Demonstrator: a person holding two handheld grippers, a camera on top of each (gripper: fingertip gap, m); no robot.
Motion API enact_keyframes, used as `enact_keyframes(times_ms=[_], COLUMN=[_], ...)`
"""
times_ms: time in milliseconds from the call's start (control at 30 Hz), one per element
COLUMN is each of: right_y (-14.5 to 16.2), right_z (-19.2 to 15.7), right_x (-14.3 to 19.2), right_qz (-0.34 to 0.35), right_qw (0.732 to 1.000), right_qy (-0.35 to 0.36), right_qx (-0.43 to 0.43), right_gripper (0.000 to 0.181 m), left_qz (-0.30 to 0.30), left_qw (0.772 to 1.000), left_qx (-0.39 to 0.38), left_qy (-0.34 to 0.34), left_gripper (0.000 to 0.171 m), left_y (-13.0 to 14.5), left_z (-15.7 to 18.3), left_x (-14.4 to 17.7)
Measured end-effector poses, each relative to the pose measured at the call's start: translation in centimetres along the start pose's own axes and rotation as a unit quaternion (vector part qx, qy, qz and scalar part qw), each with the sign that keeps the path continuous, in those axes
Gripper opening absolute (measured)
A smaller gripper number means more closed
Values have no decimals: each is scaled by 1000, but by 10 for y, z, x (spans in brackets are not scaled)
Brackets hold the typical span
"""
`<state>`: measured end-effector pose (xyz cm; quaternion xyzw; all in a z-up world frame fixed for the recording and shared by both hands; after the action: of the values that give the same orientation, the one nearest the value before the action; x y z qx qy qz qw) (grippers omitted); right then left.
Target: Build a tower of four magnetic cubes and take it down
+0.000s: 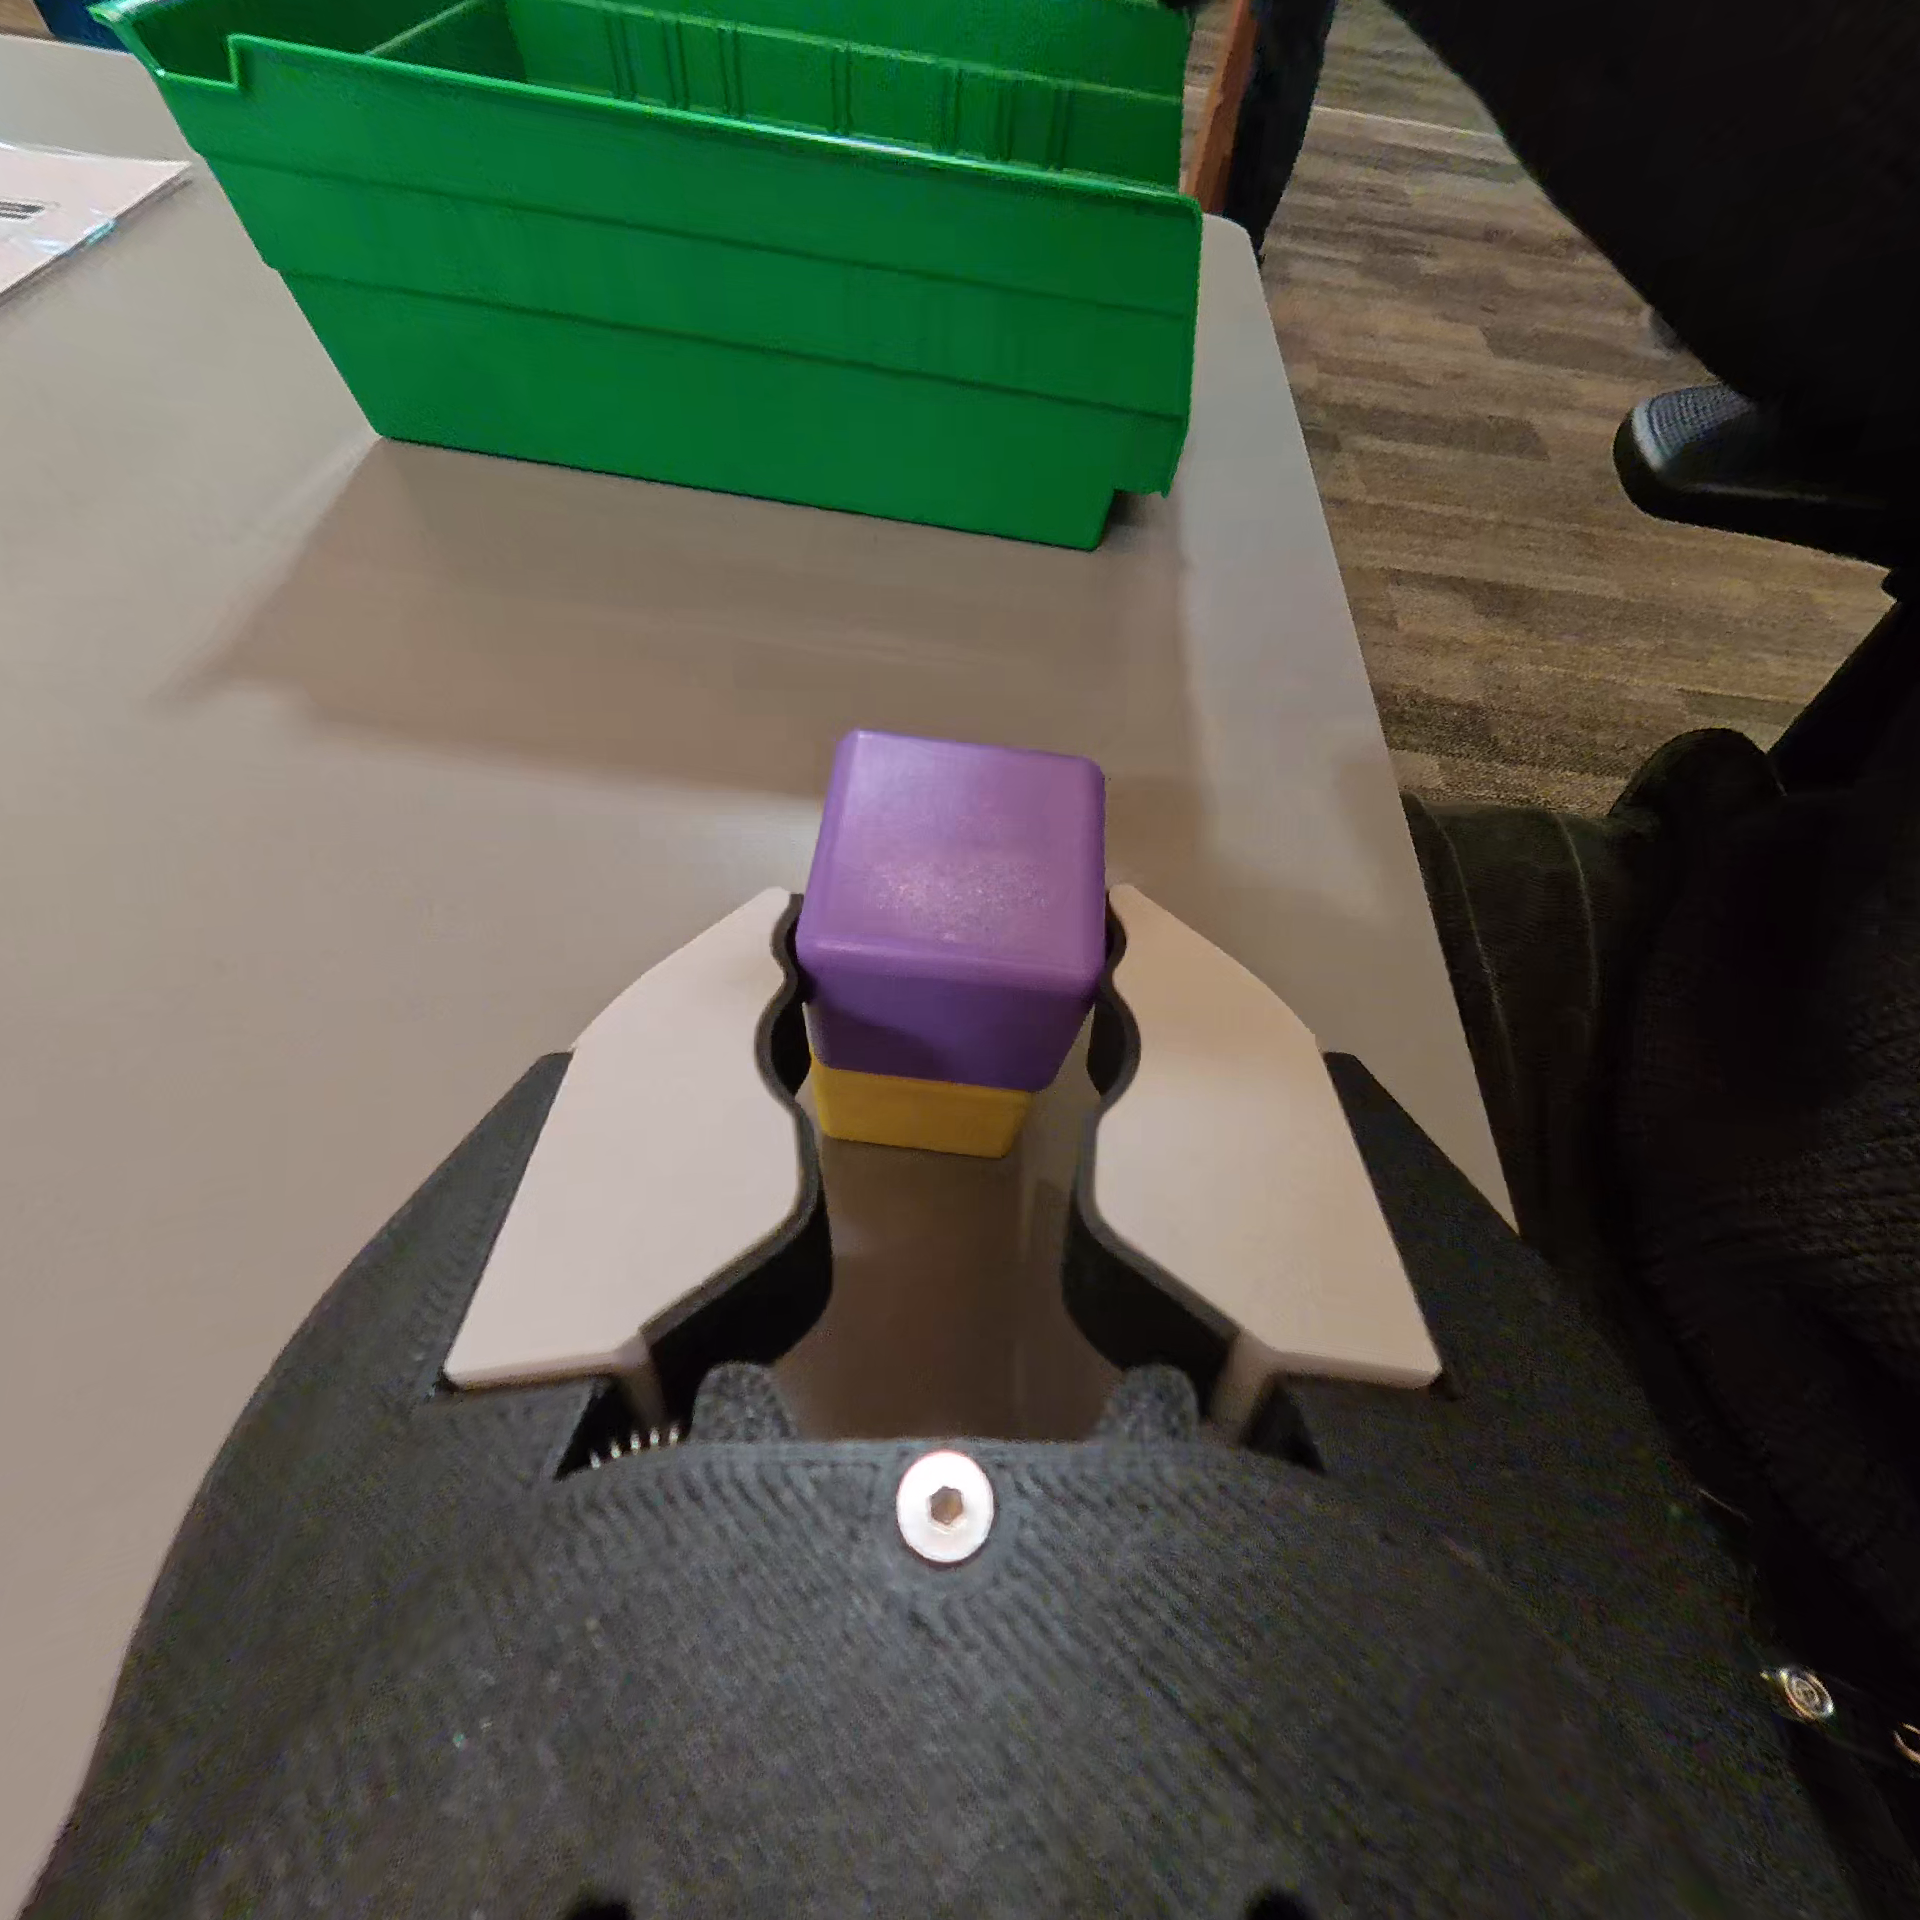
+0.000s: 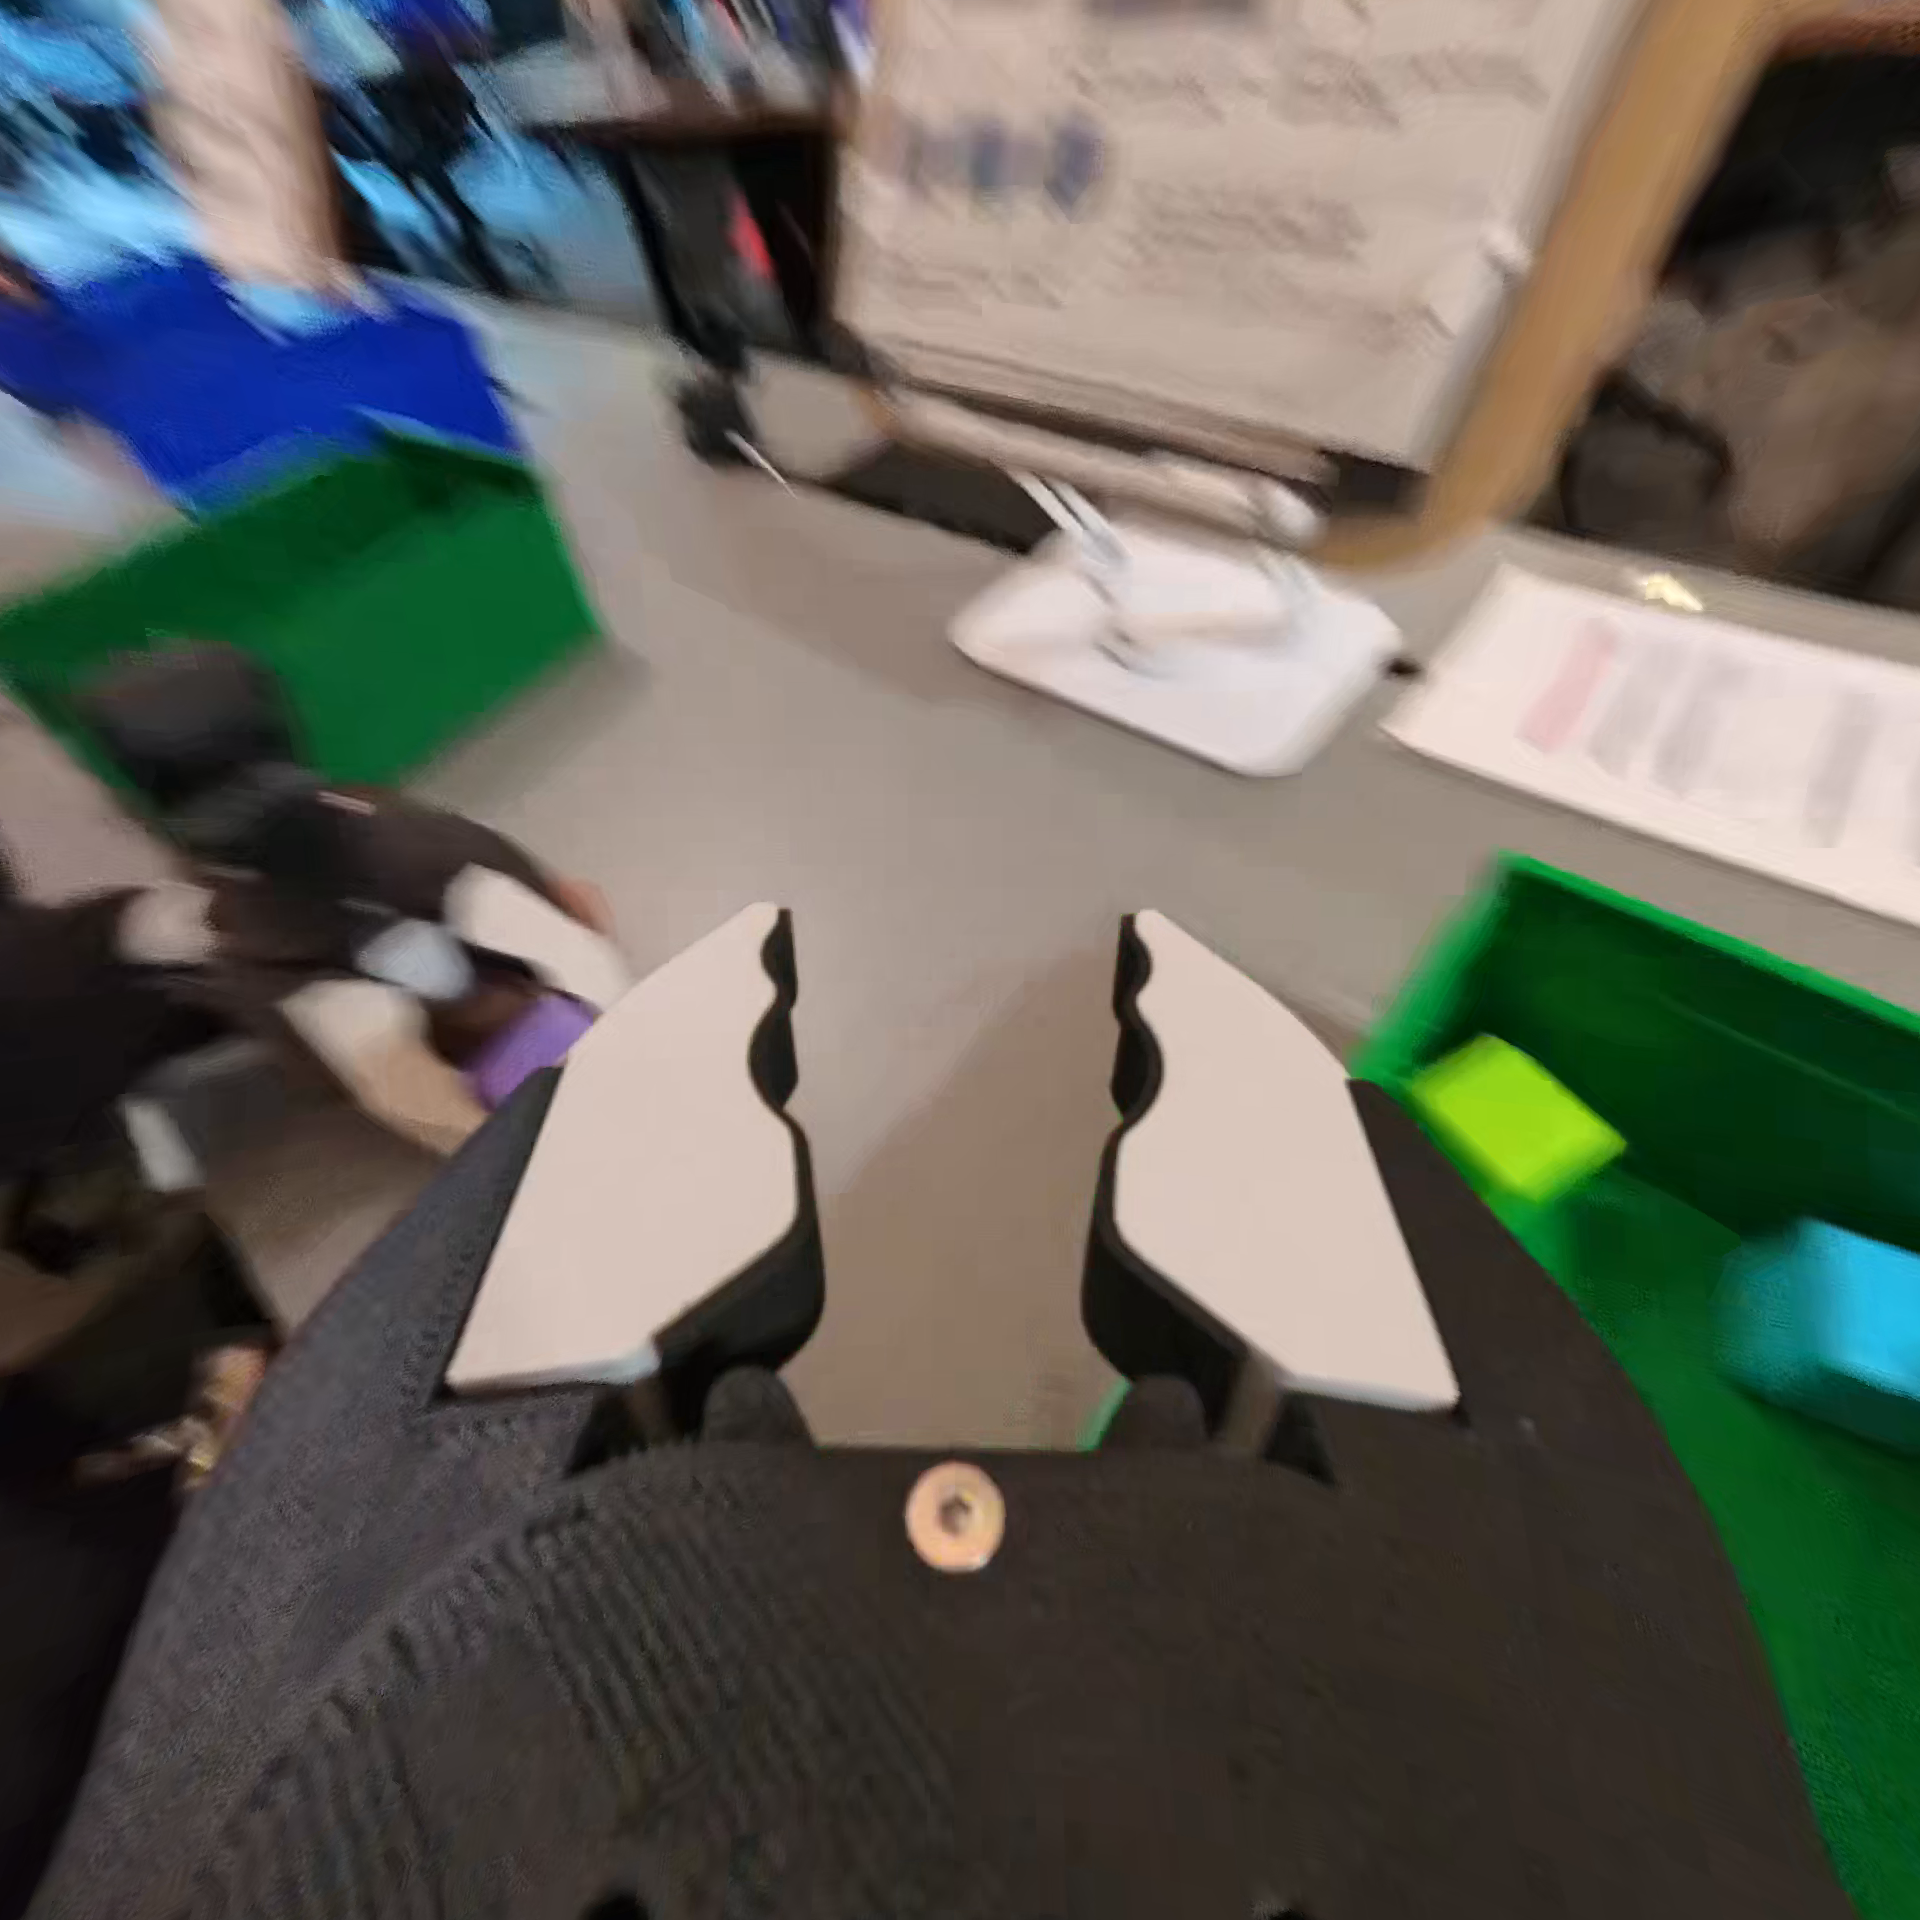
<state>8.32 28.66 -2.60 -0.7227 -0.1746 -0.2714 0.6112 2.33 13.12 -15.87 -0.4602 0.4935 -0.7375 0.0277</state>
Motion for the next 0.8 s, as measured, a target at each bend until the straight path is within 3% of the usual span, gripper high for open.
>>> enact_keyframes(times_ms=[100, 200, 333, 600, 800], right_y=[-7, 27, 60, 54, 99], right_z=[-97, -146, -160, -117, -133], right_x=[16, -3, -43, -39, -92], right_qz=[194, 265, 151, 182, -8], right_qw=[980, 963, 980, 977, 995], right_qy=[-54, -48, -35, -96, -99], right_qx=[-1, 10, 121, -50, -15], right_gripper=[44, 49, 72, 66, 79], left_qz=[1, 7, 11, -50, -106], left_qw=[1000, 1000, 1000, 999, 994], left_qx=[-8, -9, -1, 6, 9], left_qy=[4, -11, -3, -15, -28], left_gripper=[53, 60, 69, 72, 75], left_y=[1, 0, 1, 21, 33], left_z=[5, 3, 3, 1, 1], left_x=[1, 3, 5, 3, -7])
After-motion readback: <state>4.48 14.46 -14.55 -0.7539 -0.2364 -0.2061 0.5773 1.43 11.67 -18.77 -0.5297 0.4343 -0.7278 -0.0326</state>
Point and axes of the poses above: each gripper's, where its closed fingertips meet, x back along the fingers, y out of its underside, z = x × y across the jaws, the point moved 1 cm from there along x, back along the fingers, and after that the axes turned 15 degrees about -z, right-handed, at the moved point
